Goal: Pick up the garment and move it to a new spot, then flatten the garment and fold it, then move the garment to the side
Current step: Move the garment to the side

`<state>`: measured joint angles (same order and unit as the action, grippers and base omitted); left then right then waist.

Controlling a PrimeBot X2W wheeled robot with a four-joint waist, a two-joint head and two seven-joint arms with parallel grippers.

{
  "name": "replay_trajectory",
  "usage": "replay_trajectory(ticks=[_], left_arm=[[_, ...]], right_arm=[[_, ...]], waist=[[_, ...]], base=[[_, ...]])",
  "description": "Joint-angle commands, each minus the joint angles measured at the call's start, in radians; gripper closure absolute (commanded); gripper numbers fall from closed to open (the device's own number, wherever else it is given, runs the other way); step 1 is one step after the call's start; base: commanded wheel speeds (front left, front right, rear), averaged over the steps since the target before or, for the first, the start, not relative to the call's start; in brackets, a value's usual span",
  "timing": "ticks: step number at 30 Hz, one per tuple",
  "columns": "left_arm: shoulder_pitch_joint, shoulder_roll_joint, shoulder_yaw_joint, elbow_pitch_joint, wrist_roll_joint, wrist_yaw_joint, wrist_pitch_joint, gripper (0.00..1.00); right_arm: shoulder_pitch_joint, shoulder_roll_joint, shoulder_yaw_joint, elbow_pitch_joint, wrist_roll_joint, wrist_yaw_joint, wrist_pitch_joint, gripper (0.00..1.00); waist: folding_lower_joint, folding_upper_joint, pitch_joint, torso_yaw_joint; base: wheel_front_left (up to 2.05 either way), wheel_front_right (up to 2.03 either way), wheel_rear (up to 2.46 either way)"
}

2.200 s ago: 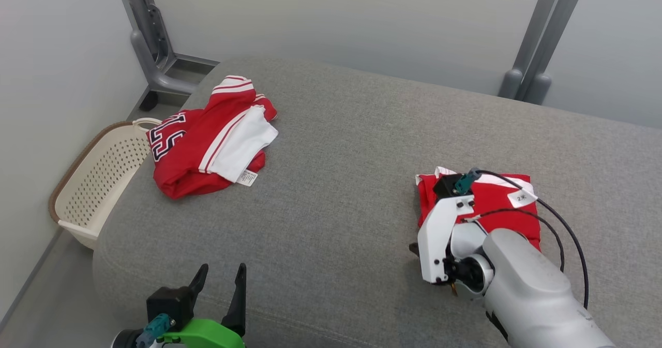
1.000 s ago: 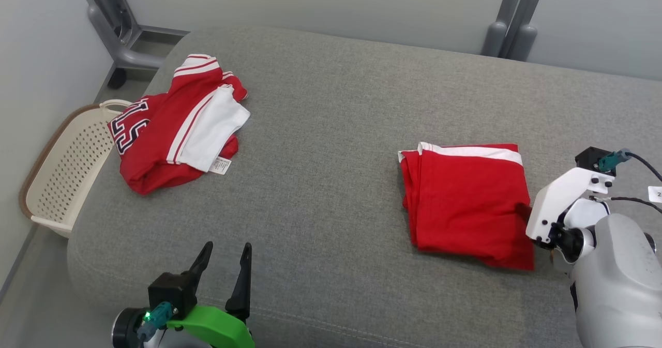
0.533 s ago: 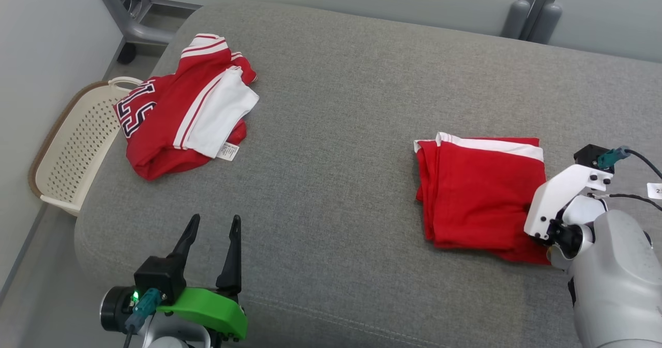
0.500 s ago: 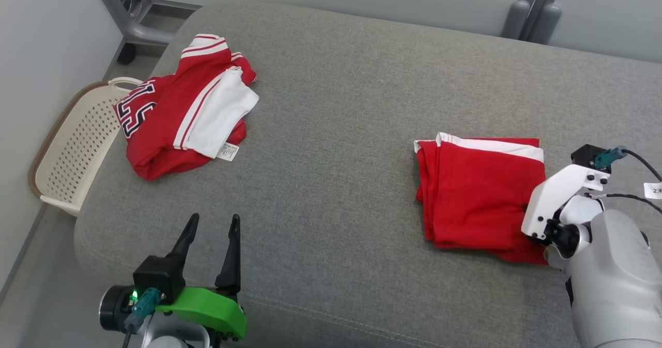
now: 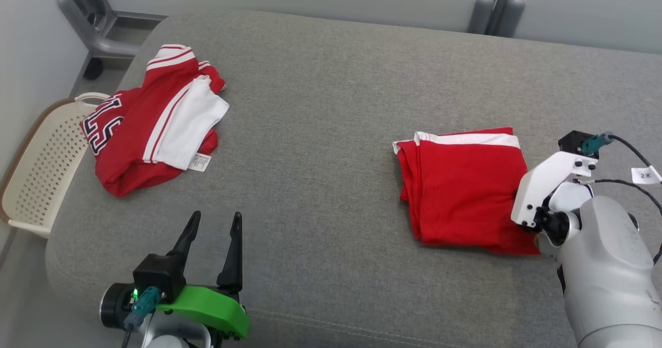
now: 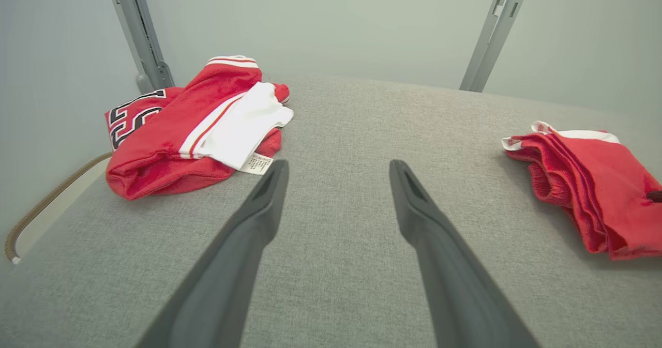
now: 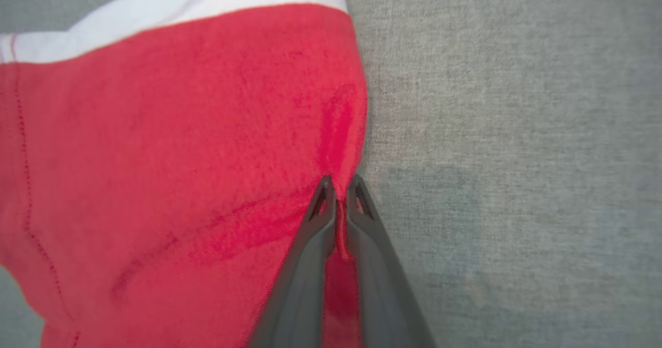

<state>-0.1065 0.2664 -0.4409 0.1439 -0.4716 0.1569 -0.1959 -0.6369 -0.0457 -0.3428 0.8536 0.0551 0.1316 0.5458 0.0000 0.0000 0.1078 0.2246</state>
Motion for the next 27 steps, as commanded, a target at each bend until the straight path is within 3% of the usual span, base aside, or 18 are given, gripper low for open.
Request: replay_trajectory(ticks=[1, 13, 27], left_arm=[[-0.012, 0.002, -0.002, -0.004, 0.002, -0.005, -0.001, 0.0], [-0.084, -0.004, -0.052, -0.045, 0.037, -0.024, 0.013, 0.0], [-0.225, 0.021, -0.111, -0.198, 0.116, -0.044, 0.092, 0.0]], right_arm=[[-0.019, -0.009, -0.001, -0.003, -0.011, -0.002, -0.009, 1.0], [-0.147, -0.08, 0.054, 0.004, -0.064, -0.002, -0.039, 1.0], [-0.33, -0.225, 0.06, 0.051, -0.146, -0.002, -0.136, 1.0]], waist=[[0.0, 0.0, 0.014, -0.046], [0.0, 0.0, 0.103, -0.237], [0.0, 0.0, 0.302, -0.374]], base=[[0.0, 0.0, 0.0], [0.0, 0.0, 0.0], [0.0, 0.0, 0.0]])
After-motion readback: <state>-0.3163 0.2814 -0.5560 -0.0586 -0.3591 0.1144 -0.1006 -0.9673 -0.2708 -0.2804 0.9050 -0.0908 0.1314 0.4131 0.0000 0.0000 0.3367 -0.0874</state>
